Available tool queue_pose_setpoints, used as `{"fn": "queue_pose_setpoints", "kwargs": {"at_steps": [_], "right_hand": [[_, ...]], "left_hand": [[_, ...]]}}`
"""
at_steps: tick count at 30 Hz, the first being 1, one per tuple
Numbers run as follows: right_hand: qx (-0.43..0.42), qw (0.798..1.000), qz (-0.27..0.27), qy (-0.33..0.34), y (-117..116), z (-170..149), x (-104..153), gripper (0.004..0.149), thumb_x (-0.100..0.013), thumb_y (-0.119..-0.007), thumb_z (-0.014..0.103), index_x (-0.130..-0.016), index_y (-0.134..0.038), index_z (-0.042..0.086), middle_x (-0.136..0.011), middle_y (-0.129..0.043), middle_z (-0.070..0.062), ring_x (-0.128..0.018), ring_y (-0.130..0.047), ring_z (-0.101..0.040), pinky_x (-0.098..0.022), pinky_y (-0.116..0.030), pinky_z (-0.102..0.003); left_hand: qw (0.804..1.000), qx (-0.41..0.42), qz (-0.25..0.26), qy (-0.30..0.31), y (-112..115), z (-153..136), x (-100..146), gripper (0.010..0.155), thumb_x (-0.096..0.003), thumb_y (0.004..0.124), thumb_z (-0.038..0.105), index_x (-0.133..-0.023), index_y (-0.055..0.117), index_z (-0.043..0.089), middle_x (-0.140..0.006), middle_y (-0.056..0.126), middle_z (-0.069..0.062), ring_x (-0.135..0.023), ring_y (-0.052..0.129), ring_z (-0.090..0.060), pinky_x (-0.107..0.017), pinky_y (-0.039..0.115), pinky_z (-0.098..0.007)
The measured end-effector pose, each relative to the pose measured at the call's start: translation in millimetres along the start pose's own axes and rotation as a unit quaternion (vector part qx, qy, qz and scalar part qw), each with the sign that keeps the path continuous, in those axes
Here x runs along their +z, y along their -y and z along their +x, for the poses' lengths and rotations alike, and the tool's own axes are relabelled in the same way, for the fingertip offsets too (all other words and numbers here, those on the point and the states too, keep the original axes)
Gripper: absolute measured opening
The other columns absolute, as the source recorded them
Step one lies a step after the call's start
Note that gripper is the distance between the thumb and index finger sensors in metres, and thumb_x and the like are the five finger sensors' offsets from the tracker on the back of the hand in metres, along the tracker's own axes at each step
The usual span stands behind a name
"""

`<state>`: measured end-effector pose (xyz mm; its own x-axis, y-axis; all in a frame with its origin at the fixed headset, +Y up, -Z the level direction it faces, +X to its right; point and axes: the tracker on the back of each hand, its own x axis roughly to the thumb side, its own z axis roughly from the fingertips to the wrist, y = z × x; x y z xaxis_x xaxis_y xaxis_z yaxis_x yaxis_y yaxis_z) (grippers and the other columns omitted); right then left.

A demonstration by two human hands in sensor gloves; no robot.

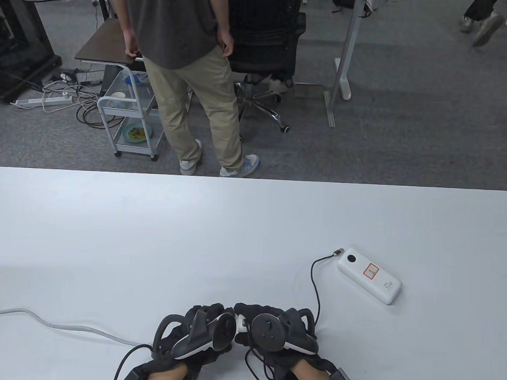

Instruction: Unplug the charger and disconnect the battery pack

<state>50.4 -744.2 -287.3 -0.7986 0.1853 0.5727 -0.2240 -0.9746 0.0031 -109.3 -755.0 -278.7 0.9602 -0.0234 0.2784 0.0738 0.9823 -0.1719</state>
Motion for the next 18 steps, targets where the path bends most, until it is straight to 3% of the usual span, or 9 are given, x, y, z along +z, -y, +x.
{"fn": "queue_pose_setpoints", "kwargs": {"at_steps": [4, 8, 10, 14, 18], "right_hand": [[-0.021, 0.999, 0.032, -0.023, 0.5, 1.3, -5.3, 0.068, -0.043, -0.068, 0.053, -0.102, -0.060, 0.019, -0.095, -0.084, -0.004, -0.077, -0.092, -0.024, -0.060, -0.075, -0.045], [-0.008, 1.000, 0.011, 0.002, 1.3, 1.4, -0.1, 0.070, -0.039, -0.075, 0.053, -0.101, -0.061, 0.022, -0.096, -0.083, -0.002, -0.077, -0.094, -0.024, -0.058, -0.078, -0.044], [0.020, 1.000, -0.002, 0.013, -0.8, 3.2, 1.1, 0.069, -0.040, -0.072, 0.053, -0.101, -0.060, 0.022, -0.096, -0.083, -0.002, -0.076, -0.095, -0.023, -0.057, -0.079, -0.043], [-0.001, 1.000, 0.012, -0.001, -0.8, 1.8, -2.0, 0.068, -0.044, -0.065, 0.051, -0.101, -0.060, 0.014, -0.093, -0.084, -0.007, -0.073, -0.096, -0.025, -0.055, -0.080, -0.042], [0.015, 0.999, -0.004, 0.032, -0.6, 4.3, 0.7, 0.069, -0.041, -0.070, 0.051, -0.101, -0.061, 0.018, -0.093, -0.085, -0.006, -0.072, -0.096, -0.026, -0.055, -0.080, -0.043]], "left_hand": [[1.000, -0.006, 0.004, 0.000, -0.2, -0.5, 0.1, 0.079, -0.0371, 0.089, 0.062, -0.110, 0.063, 0.043, -0.113, 0.070, 0.010, -0.105, 0.088, -0.017, -0.085, 0.066, -0.040], [1.000, -0.018, 0.007, -0.003, -1.0, 2.1, 0.6, 0.080, -0.0365, 0.089, 0.063, -0.109, 0.064, 0.043, -0.112, 0.072, 0.010, -0.104, 0.089, -0.016, -0.085, 0.067, -0.039], [1.000, -0.015, 0.005, -0.002, -0.9, 1.8, 0.4, 0.080, -0.0364, 0.089, 0.063, -0.109, 0.064, 0.043, -0.112, 0.072, 0.010, -0.104, 0.089, -0.016, -0.085, 0.067, -0.039], [1.000, -0.016, 0.002, -0.003, -1.2, 2.1, 0.5, 0.080, -0.0363, 0.089, 0.063, -0.109, 0.064, 0.043, -0.112, 0.071, 0.010, -0.105, 0.089, -0.016, -0.085, 0.067, -0.039], [1.000, -0.016, 0.003, -0.004, -1.0, 2.0, 0.4, 0.080, -0.0363, 0.089, 0.063, -0.109, 0.064, 0.043, -0.112, 0.071, 0.010, -0.105, 0.089, -0.016, -0.085, 0.067, -0.039]]}}
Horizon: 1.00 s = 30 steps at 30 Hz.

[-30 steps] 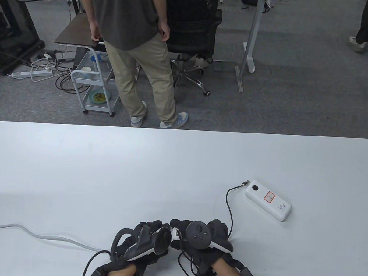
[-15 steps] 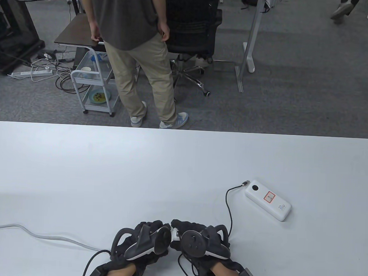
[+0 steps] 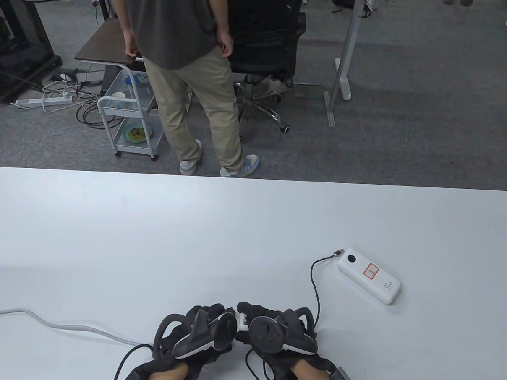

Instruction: Unplug the charger and disconnect the battery pack

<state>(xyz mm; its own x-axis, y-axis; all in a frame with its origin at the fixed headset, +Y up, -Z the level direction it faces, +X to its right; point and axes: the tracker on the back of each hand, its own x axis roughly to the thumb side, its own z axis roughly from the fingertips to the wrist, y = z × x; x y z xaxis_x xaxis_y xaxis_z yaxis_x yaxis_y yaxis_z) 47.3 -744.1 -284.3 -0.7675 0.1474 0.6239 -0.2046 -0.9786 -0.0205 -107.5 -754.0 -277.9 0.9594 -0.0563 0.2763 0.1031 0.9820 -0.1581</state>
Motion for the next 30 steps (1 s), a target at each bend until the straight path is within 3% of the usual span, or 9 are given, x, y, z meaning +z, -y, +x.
{"fn": "queue_pose_setpoints", "kwargs": {"at_steps": [4, 8, 11, 14, 20, 24, 27, 30], "right_hand": [[0.067, 0.998, -0.019, 0.009, 0, 5, 2, 0.068, -0.043, -0.065, 0.053, -0.102, -0.061, 0.018, -0.092, -0.087, -0.005, -0.071, -0.098, -0.021, -0.054, -0.082, -0.041], [-0.017, 0.999, 0.017, -0.045, 1, -2, -3, 0.068, -0.044, -0.064, 0.054, -0.101, -0.062, 0.015, -0.091, -0.087, -0.007, -0.070, -0.097, -0.023, -0.054, -0.081, -0.041], [0.036, 0.999, -0.020, -0.001, 1, 3, 3, 0.069, -0.041, -0.069, 0.054, -0.101, -0.063, 0.020, -0.092, -0.088, -0.005, -0.070, -0.099, -0.022, -0.053, -0.082, -0.041], [0.080, 0.996, -0.025, 0.001, 3, 10, 5, 0.069, -0.041, -0.068, 0.054, -0.101, -0.063, 0.019, -0.091, -0.089, -0.005, -0.068, -0.100, -0.019, -0.053, -0.084, -0.038], [-0.013, 0.999, 0.005, -0.047, 1, -5, 1, 0.068, -0.043, -0.065, 0.055, -0.101, -0.063, 0.018, -0.090, -0.088, -0.006, -0.069, -0.097, -0.019, -0.054, -0.081, -0.038], [0.047, 0.998, -0.029, -0.004, 1, 4, 6, 0.069, -0.041, -0.069, 0.053, -0.101, -0.063, 0.021, -0.091, -0.088, -0.005, -0.068, -0.099, -0.019, -0.053, -0.083, -0.038], [0.075, 0.997, -0.023, 0.002, 1, 8, 3, 0.069, -0.042, -0.066, 0.055, -0.101, -0.063, 0.019, -0.089, -0.089, -0.005, -0.066, -0.100, -0.018, -0.052, -0.083, -0.037], [0.015, 0.999, 0.024, -0.032, 2, 0, -1, 0.068, -0.045, -0.061, 0.053, -0.102, -0.059, 0.016, -0.092, -0.086, -0.008, -0.069, -0.097, -0.019, -0.053, -0.082, -0.037]], "left_hand": [[1.000, -0.006, 0.018, 0.009, 1, -1, 2, 0.080, -0.0353, 0.089, 0.064, -0.108, 0.066, 0.043, -0.111, 0.074, 0.010, -0.103, 0.091, -0.015, -0.084, 0.069, -0.039], [1.000, 0.000, 0.004, 0.002, 0, -1, -1, 0.080, -0.0355, 0.089, 0.064, -0.109, 0.065, 0.043, -0.112, 0.073, 0.011, -0.103, 0.091, -0.016, -0.085, 0.068, -0.039], [1.000, -0.010, 0.012, 0.004, 1, 0, 1, 0.080, -0.0351, 0.089, 0.064, -0.108, 0.065, 0.043, -0.111, 0.074, 0.011, -0.103, 0.091, -0.015, -0.085, 0.069, -0.039], [1.000, -0.011, 0.013, 0.004, 0, 1, 0, 0.080, -0.0341, 0.090, 0.064, -0.107, 0.066, 0.044, -0.110, 0.075, 0.011, -0.102, 0.092, -0.015, -0.084, 0.069, -0.039], [1.000, 0.002, 0.004, 0.006, 0, -2, -1, 0.080, -0.0351, 0.090, 0.064, -0.109, 0.065, 0.043, -0.111, 0.074, 0.010, -0.103, 0.091, -0.015, -0.085, 0.069, -0.039], [1.000, -0.009, 0.010, 0.005, 1, 0, 0, 0.080, -0.0349, 0.090, 0.064, -0.108, 0.065, 0.043, -0.111, 0.074, 0.011, -0.103, 0.091, -0.015, -0.084, 0.069, -0.038], [1.000, -0.009, 0.010, 0.005, 1, 0, 0, 0.080, -0.0350, 0.089, 0.064, -0.108, 0.065, 0.043, -0.111, 0.074, 0.011, -0.103, 0.091, -0.015, -0.084, 0.069, -0.039], [1.000, -0.015, 0.016, 0.005, 1, 1, 1, 0.080, -0.0354, 0.089, 0.065, -0.109, 0.065, 0.043, -0.111, 0.074, 0.010, -0.103, 0.091, -0.015, -0.084, 0.069, -0.039]]}}
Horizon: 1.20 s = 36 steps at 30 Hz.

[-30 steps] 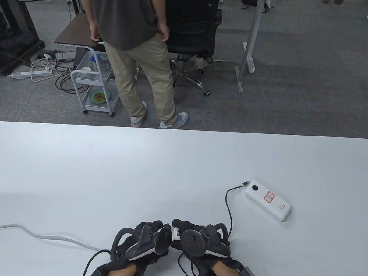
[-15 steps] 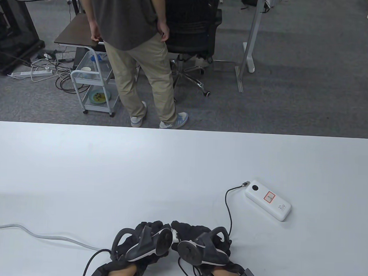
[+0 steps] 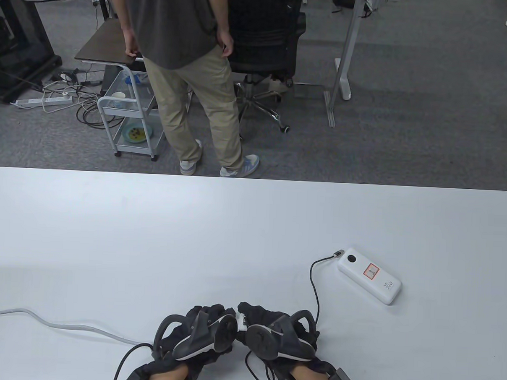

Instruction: Unplug the charger and disconnect the battery pack

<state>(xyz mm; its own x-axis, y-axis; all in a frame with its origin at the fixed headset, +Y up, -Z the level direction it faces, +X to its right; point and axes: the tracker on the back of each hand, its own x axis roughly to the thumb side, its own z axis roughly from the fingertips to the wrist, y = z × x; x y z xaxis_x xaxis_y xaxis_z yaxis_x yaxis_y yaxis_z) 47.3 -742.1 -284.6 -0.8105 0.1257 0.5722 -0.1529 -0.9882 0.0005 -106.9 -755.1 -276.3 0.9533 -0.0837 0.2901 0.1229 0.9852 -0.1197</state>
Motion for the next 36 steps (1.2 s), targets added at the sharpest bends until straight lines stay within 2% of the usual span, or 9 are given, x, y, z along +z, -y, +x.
{"fn": "queue_pose_setpoints", "kwargs": {"at_steps": [7, 11, 14, 19, 22, 26, 31, 33, 36], "right_hand": [[0.069, 0.995, -0.054, 0.043, -3, 11, 8, 0.069, -0.043, -0.061, 0.051, -0.101, -0.059, 0.014, -0.089, -0.087, -0.009, -0.065, -0.100, -0.019, -0.050, -0.084, -0.036], [0.014, 1.000, -0.008, -0.004, 0, 5, 2, 0.069, -0.045, -0.059, 0.051, -0.102, -0.058, 0.013, -0.090, -0.086, -0.010, -0.066, -0.098, -0.019, -0.051, -0.084, -0.036], [0.010, 1.000, -0.021, -0.012, 0, 6, 5, 0.069, -0.044, -0.062, 0.052, -0.102, -0.059, 0.016, -0.091, -0.086, -0.009, -0.067, -0.097, -0.019, -0.052, -0.083, -0.036], [0.099, 0.994, -0.055, 0.011, 1, 20, 11, 0.069, -0.043, -0.063, 0.052, -0.102, -0.060, 0.017, -0.092, -0.087, -0.007, -0.068, -0.099, -0.019, -0.053, -0.083, -0.039], [0.040, 0.998, -0.032, -0.035, 2, 11, 7, 0.068, -0.045, -0.060, 0.053, -0.102, -0.060, 0.015, -0.090, -0.087, -0.008, -0.068, -0.099, -0.018, -0.053, -0.083, -0.037], [-0.034, 0.999, -0.024, -0.024, 2, -1, 8, 0.068, -0.044, -0.064, 0.053, -0.102, -0.059, 0.018, -0.093, -0.085, -0.009, -0.069, -0.097, -0.021, -0.054, -0.081, -0.038], [0.101, 0.992, -0.072, 0.029, 5, 15, 13, 0.068, -0.043, -0.064, 0.054, -0.101, -0.064, 0.019, -0.089, -0.090, -0.007, -0.063, -0.102, -0.017, -0.051, -0.085, -0.037], [0.056, 0.998, -0.028, -0.015, 6, 12, 8, 0.068, -0.044, -0.064, 0.054, -0.102, -0.061, 0.017, -0.090, -0.088, -0.008, -0.064, -0.101, -0.018, -0.051, -0.084, -0.037], [-0.005, 0.999, -0.016, -0.046, 6, 4, 8, 0.069, -0.045, -0.065, 0.053, -0.103, -0.061, 0.016, -0.090, -0.088, -0.010, -0.066, -0.099, -0.019, -0.052, -0.083, -0.037]], "left_hand": [[1.000, -0.004, -0.003, -0.008, 1, 2, 2, 0.080, -0.0353, 0.089, 0.064, -0.109, 0.064, 0.043, -0.112, 0.073, 0.010, -0.103, 0.090, -0.016, -0.084, 0.069, -0.039], [1.000, -0.001, -0.002, -0.003, 1, 0, 1, 0.080, -0.0357, 0.088, 0.064, -0.109, 0.063, 0.043, -0.112, 0.073, 0.010, -0.104, 0.090, -0.016, -0.084, 0.069, -0.039], [1.000, 0.005, -0.009, -0.006, 1, 0, 0, 0.080, -0.0355, 0.089, 0.063, -0.109, 0.063, 0.044, -0.112, 0.072, 0.011, -0.104, 0.089, -0.016, -0.085, 0.068, -0.039], [1.000, -0.001, -0.013, -0.005, 0, 1, 0, 0.080, -0.0356, 0.089, 0.063, -0.109, 0.064, 0.043, -0.112, 0.072, 0.011, -0.104, 0.089, -0.016, -0.085, 0.068, -0.039], [1.000, -0.023, 0.002, 0.000, 1, 4, 1, 0.081, -0.0356, 0.089, 0.063, -0.109, 0.063, 0.042, -0.112, 0.073, 0.010, -0.104, 0.090, -0.016, -0.085, 0.068, -0.039], [1.000, 0.003, -0.022, 0.007, -1, 0, -4, 0.080, -0.0362, 0.090, 0.062, -0.109, 0.064, 0.042, -0.112, 0.072, 0.009, -0.104, 0.089, -0.017, -0.085, 0.067, -0.040], [1.000, -0.011, -0.010, 0.008, -1, 3, -4, 0.080, -0.0360, 0.089, 0.063, -0.109, 0.064, 0.042, -0.111, 0.073, 0.009, -0.103, 0.090, -0.016, -0.085, 0.068, -0.040], [1.000, -0.009, -0.010, 0.008, -1, 3, -3, 0.080, -0.0357, 0.089, 0.064, -0.109, 0.064, 0.042, -0.111, 0.073, 0.009, -0.103, 0.090, -0.016, -0.085, 0.068, -0.040], [1.000, -0.013, -0.009, 0.007, -1, 3, -3, 0.080, -0.0361, 0.089, 0.064, -0.109, 0.063, 0.042, -0.112, 0.073, 0.010, -0.104, 0.090, -0.016, -0.085, 0.068, -0.040]]}}
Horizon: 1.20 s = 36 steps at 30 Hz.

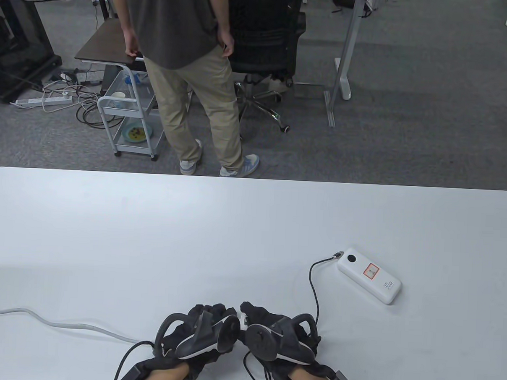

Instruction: Unplug the charger and disconnect the battery pack

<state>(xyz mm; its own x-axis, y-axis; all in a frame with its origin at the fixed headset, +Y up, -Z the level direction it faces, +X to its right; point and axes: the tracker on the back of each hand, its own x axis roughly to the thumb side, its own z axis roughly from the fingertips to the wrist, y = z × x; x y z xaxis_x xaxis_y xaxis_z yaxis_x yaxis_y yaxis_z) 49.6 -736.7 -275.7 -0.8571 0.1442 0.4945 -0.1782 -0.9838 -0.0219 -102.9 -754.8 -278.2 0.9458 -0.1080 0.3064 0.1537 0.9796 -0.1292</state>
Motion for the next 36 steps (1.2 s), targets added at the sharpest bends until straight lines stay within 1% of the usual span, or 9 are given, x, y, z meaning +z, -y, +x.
{"fn": "queue_pose_setpoints", "kwargs": {"at_steps": [6, 15, 20, 22, 24, 27, 30, 33, 36], "right_hand": [[-0.044, 0.995, 0.077, -0.051, 4, -3, -5, 0.070, -0.045, -0.067, 0.054, -0.105, -0.054, 0.021, -0.098, -0.080, -0.009, -0.075, -0.092, -0.019, -0.057, -0.079, -0.038], [-0.046, 0.996, 0.053, -0.048, 0, -7, -5, 0.069, -0.043, -0.075, 0.053, -0.104, -0.052, 0.032, -0.103, -0.074, 0.001, -0.074, -0.091, -0.019, -0.058, -0.078, -0.040], [-0.090, 0.994, 0.047, -0.049, 2, -11, -5, 0.067, -0.042, -0.076, 0.053, -0.103, -0.058, 0.030, -0.099, -0.080, -0.001, -0.070, -0.094, -0.020, -0.054, -0.083, -0.037], [-0.075, 0.997, 0.015, -0.027, 1, -9, -2, 0.067, -0.040, -0.078, 0.052, -0.101, -0.060, 0.030, -0.099, -0.081, -0.001, -0.069, -0.097, -0.022, -0.053, -0.083, -0.038], [-0.019, 1.000, -0.025, -0.002, 1, 0, 2, 0.067, -0.039, -0.079, 0.052, -0.100, -0.063, 0.030, -0.097, -0.083, -0.001, -0.067, -0.100, -0.021, -0.052, -0.085, -0.038], [-0.019, 1.000, 0.011, -0.009, 2, 1, -4, 0.069, -0.042, -0.074, 0.052, -0.102, -0.061, 0.021, -0.094, -0.085, -0.007, -0.067, -0.098, -0.020, -0.053, -0.084, -0.038], [-0.055, 0.998, 0.020, -0.023, 2, -6, -4, 0.068, -0.043, -0.072, 0.052, -0.102, -0.061, 0.019, -0.094, -0.085, -0.008, -0.068, -0.096, -0.020, -0.053, -0.083, -0.037], [-0.055, 0.998, 0.007, 0.013, 3, -6, -1, 0.069, -0.040, -0.079, 0.050, -0.101, -0.062, 0.023, -0.096, -0.084, -0.007, -0.069, -0.097, -0.022, -0.053, -0.083, -0.040], [-0.009, 1.000, -0.014, 0.016, 3, 0, 1, 0.069, -0.041, -0.076, 0.052, -0.101, -0.063, 0.021, -0.094, -0.085, -0.007, -0.067, -0.099, -0.020, -0.052, -0.084, -0.038]], "left_hand": [[1.000, -0.003, -0.001, 0.001, 0, 0, 1, 0.080, -0.0369, 0.087, 0.063, -0.110, 0.062, 0.042, -0.113, 0.071, 0.010, -0.104, 0.089, -0.017, -0.085, 0.067, -0.040], [1.000, -0.001, -0.001, -0.007, 0, 1, 2, 0.080, -0.0367, 0.087, 0.064, -0.110, 0.062, 0.042, -0.113, 0.071, 0.010, -0.104, 0.088, -0.017, -0.085, 0.067, -0.040], [1.000, 0.005, -0.008, -0.013, 1, 2, 2, 0.080, -0.0374, 0.087, 0.063, -0.110, 0.060, 0.043, -0.113, 0.069, 0.010, -0.105, 0.087, -0.017, -0.085, 0.066, -0.041], [1.000, 0.006, -0.007, -0.014, 0, 2, 2, 0.080, -0.0374, 0.087, 0.063, -0.110, 0.061, 0.042, -0.113, 0.069, 0.010, -0.105, 0.087, -0.017, -0.085, 0.066, -0.040], [1.000, 0.005, -0.005, -0.013, 1, 1, 2, 0.080, -0.0373, 0.087, 0.063, -0.110, 0.061, 0.042, -0.113, 0.070, 0.010, -0.105, 0.087, -0.017, -0.085, 0.066, -0.040], [1.000, 0.007, -0.007, -0.013, 1, 1, 2, 0.080, -0.0372, 0.087, 0.063, -0.110, 0.061, 0.043, -0.113, 0.069, 0.010, -0.105, 0.087, -0.017, -0.085, 0.066, -0.040], [1.000, 0.007, -0.008, -0.014, 1, 1, 1, 0.080, -0.0373, 0.087, 0.063, -0.110, 0.061, 0.042, -0.113, 0.069, 0.010, -0.105, 0.087, -0.017, -0.085, 0.066, -0.040], [1.000, 0.003, -0.006, -0.014, 1, 1, 2, 0.080, -0.0372, 0.087, 0.064, -0.110, 0.060, 0.043, -0.113, 0.069, 0.010, -0.105, 0.087, -0.017, -0.085, 0.066, -0.040], [1.000, 0.002, -0.007, -0.016, 1, 1, 2, 0.080, -0.0371, 0.087, 0.064, -0.110, 0.060, 0.043, -0.113, 0.069, 0.010, -0.105, 0.087, -0.017, -0.085, 0.066, -0.040]]}}
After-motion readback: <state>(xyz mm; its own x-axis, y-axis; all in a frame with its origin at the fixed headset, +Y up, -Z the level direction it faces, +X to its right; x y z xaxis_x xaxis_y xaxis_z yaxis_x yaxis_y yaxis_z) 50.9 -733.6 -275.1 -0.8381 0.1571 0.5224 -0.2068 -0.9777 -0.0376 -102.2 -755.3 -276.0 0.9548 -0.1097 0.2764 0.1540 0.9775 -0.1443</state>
